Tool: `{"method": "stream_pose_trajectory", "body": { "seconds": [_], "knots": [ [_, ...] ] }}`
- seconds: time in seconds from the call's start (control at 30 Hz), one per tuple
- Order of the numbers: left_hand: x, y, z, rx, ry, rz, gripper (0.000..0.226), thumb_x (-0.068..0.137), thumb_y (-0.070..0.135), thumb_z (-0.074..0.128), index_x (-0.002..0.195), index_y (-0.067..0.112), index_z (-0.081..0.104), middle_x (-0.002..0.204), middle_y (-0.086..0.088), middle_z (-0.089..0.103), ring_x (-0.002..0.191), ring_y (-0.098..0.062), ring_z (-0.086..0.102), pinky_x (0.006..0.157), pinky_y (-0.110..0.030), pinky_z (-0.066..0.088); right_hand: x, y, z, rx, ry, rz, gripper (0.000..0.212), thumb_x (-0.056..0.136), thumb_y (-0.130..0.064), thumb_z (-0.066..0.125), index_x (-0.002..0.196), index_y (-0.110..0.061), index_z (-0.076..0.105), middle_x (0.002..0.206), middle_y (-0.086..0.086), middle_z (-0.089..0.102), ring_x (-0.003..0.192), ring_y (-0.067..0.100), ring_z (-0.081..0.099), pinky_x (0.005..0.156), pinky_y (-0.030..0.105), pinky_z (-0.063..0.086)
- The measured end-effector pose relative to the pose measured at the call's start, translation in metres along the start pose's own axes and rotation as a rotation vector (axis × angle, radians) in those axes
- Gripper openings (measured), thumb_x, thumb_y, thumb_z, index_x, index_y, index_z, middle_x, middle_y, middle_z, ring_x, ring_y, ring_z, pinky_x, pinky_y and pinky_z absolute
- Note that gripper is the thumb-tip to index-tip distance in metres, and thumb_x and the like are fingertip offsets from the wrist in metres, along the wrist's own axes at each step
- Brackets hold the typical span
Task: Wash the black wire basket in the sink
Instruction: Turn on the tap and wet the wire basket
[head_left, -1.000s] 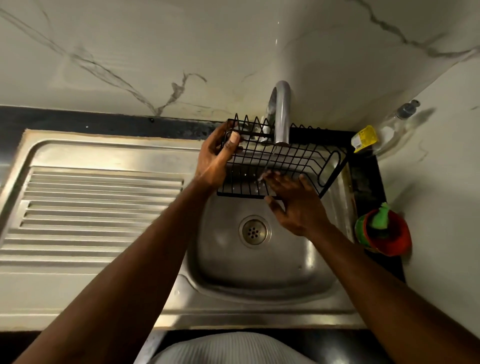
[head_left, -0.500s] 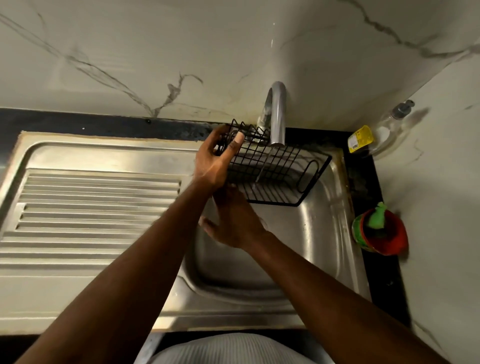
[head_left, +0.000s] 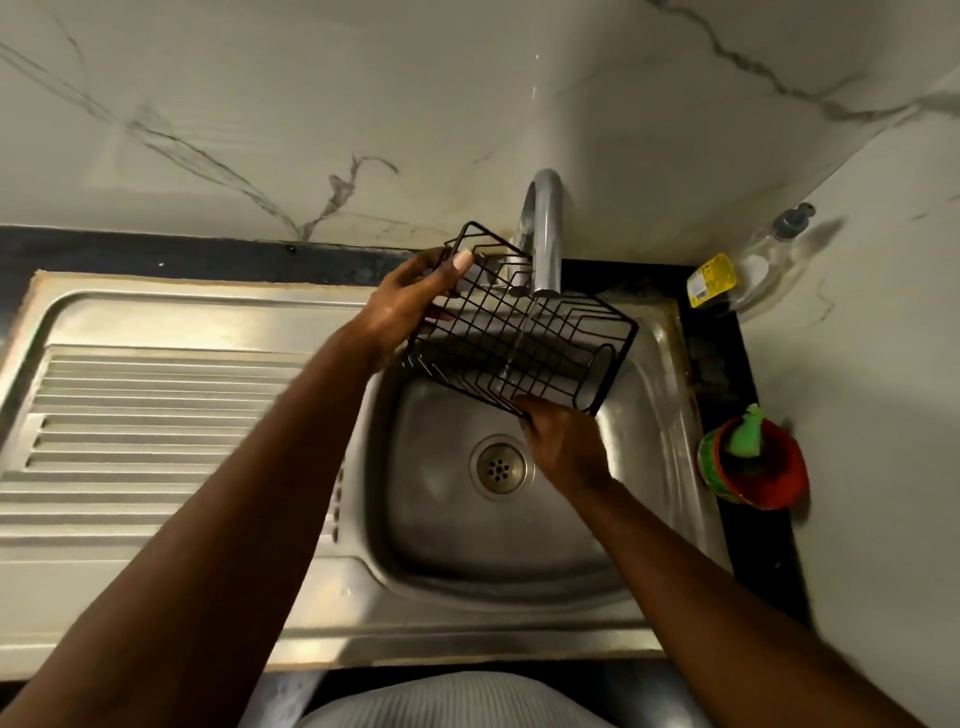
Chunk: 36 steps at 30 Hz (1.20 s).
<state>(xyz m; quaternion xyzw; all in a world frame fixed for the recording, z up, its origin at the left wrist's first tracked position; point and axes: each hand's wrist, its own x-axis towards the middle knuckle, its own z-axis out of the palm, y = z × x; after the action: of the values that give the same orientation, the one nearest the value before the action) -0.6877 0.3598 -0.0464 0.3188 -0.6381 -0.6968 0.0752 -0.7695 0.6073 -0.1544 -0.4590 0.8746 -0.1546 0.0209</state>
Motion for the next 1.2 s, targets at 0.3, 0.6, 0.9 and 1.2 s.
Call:
{"method": "stream_pose_trajectory", "body": {
  "seconds": [0.3, 0.6, 0.9, 1.2],
  "knots": [
    [-0.031, -0.04, -0.004, -0.647, 0.191, -0.024, 0.081, 0.084, 0.083, 0.053, 0.131, 0.018, 0.058, 0.135, -0.017, 0.064, 0.124, -0.039, 0.064, 0.112, -0.056, 0.046, 0.001, -0.062, 0.018, 0.139, 0.059, 0.047, 0.019, 0.097, -0.03, 0.067, 0.113, -0.023, 0.075, 0.08, 0.001, 0.076, 0.069, 0.024, 0.073, 0.059, 0.033, 0.058],
    [-0.033, -0.044, 0.028, -0.353, 0.501, 0.107, 0.056, 0.095, 0.041, 0.066, 0.144, 0.028, 0.044, 0.121, -0.011, 0.068, 0.107, -0.031, 0.072, 0.088, -0.048, 0.062, -0.008, -0.11, 0.026, 0.355, 0.055, 0.02, 0.033, 0.107, -0.035, 0.044, 0.102, -0.014, 0.069, 0.08, 0.005, 0.071, 0.067, 0.021, 0.069, 0.058, 0.031, 0.05],
    [-0.011, -0.019, 0.011, -0.32, 0.507, 0.176, 0.053, 0.089, 0.032, 0.045, 0.142, 0.028, 0.044, 0.115, -0.014, 0.07, 0.099, -0.035, 0.071, 0.065, -0.031, 0.057, 0.038, -0.01, -0.015, -0.013, -0.459, -0.37, 0.087, 0.095, -0.079, 0.028, 0.164, -0.029, 0.011, 0.172, -0.003, 0.012, 0.158, 0.017, 0.011, 0.126, 0.043, 0.018],
    [-0.009, 0.003, 0.024, -0.2, 0.524, 0.384, 0.059, 0.086, 0.015, 0.044, 0.145, 0.013, 0.045, 0.111, -0.001, 0.066, 0.103, -0.032, 0.068, 0.081, -0.061, 0.061, 0.052, -0.022, -0.027, 0.3, -0.313, 0.131, 0.081, 0.101, -0.071, 0.016, 0.142, -0.011, 0.053, 0.15, 0.01, 0.051, 0.141, 0.029, 0.044, 0.112, 0.048, 0.043]
  ]
}}
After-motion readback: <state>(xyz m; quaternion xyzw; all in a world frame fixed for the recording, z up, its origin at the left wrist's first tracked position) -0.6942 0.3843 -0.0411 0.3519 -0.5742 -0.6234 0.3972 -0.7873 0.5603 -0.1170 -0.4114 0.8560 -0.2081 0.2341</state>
